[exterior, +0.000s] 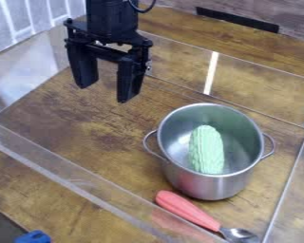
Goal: Remove the green object from the silver pot and put it on the table
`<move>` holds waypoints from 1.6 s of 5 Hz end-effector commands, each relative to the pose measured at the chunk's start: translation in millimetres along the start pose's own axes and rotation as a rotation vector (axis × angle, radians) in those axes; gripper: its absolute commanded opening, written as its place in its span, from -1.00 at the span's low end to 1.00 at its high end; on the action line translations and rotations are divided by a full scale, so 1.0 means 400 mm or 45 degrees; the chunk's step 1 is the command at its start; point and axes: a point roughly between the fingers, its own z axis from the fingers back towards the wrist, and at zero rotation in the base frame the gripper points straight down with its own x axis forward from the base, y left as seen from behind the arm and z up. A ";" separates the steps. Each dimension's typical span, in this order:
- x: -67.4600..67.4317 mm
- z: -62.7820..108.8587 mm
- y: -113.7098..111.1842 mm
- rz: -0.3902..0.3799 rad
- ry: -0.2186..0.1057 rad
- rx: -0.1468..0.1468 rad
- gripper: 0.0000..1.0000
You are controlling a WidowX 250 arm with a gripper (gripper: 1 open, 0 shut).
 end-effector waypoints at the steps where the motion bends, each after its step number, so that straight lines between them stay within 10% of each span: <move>1: -0.009 0.000 -0.020 0.017 0.041 -0.004 1.00; 3: 0.017 -0.062 -0.158 0.215 0.012 -0.023 1.00; 5: 0.071 -0.129 -0.307 0.165 -0.056 -0.035 1.00; 8: 0.138 -0.204 -0.309 0.333 -0.084 -0.037 1.00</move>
